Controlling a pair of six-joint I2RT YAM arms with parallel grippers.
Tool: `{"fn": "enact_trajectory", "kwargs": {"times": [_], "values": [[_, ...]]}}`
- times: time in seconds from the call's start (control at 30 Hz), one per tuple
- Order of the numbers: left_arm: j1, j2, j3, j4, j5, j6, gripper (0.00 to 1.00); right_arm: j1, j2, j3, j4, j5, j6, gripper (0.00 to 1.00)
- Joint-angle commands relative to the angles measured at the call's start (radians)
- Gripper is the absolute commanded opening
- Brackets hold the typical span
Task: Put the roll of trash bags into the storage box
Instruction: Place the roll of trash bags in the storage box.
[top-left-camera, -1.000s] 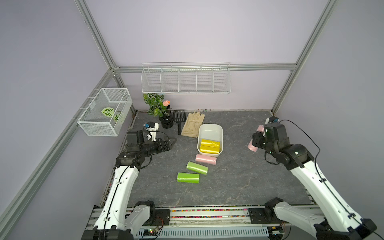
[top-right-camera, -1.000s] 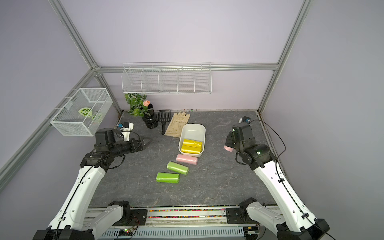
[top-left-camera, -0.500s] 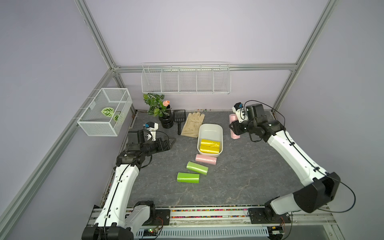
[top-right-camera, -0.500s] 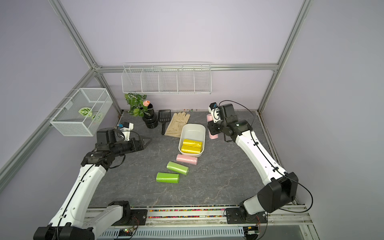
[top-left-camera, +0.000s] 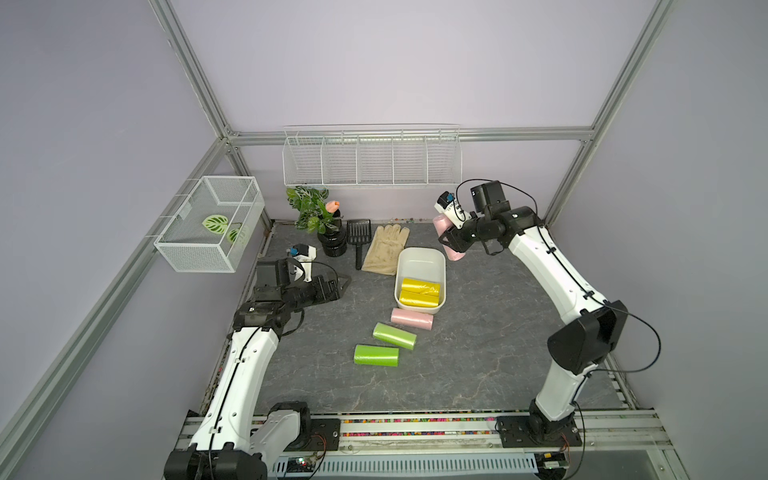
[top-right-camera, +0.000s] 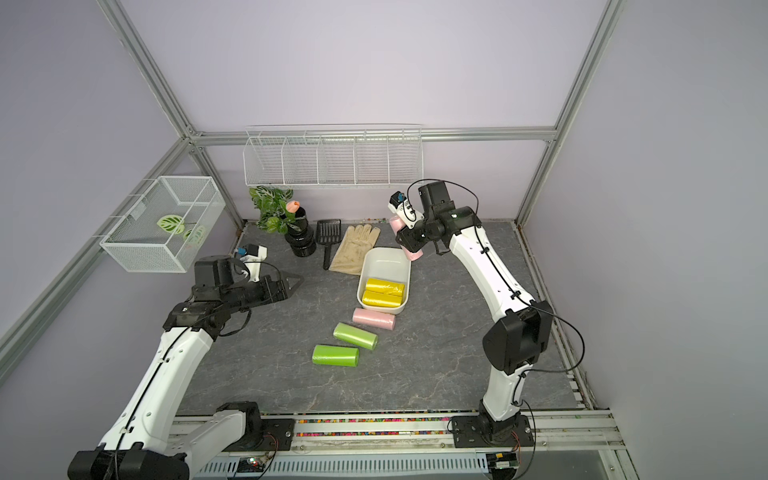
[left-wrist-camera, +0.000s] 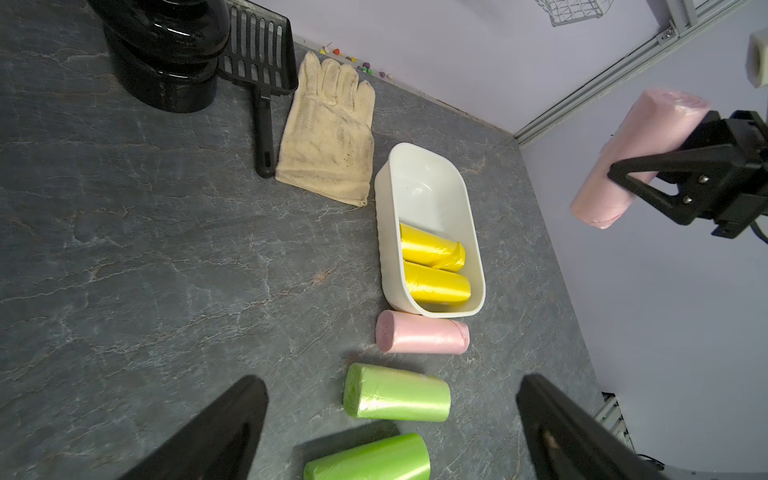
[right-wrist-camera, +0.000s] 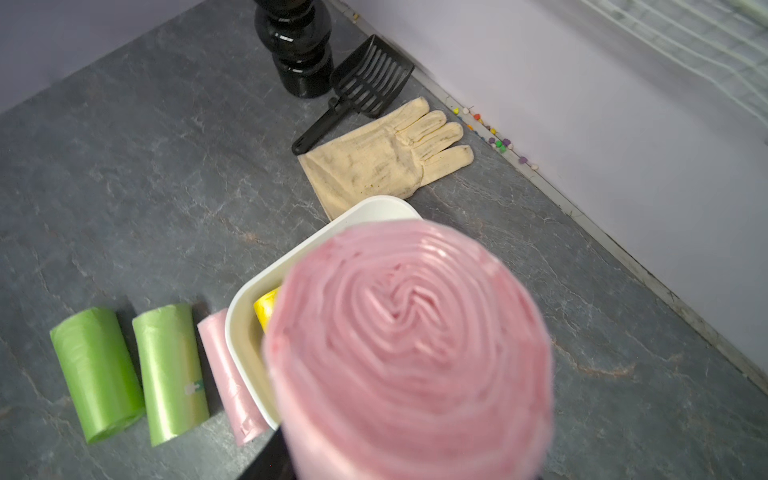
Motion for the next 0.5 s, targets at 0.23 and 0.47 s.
{"fn": "enact_trajectory", "kwargs": {"times": [0.23,0.47], "values": [[-0.003,0.005,0.007,-0.012,-0.011,0.013,1.0,0.022,0.213,0.276,-0.312,-0.021,-0.294,0.09],[-0.003,0.003,0.006,-0.012,-0.014,0.014,1.0,0.079,0.318,0.314,-0.363,0.112,-0.403,0.07]]}}
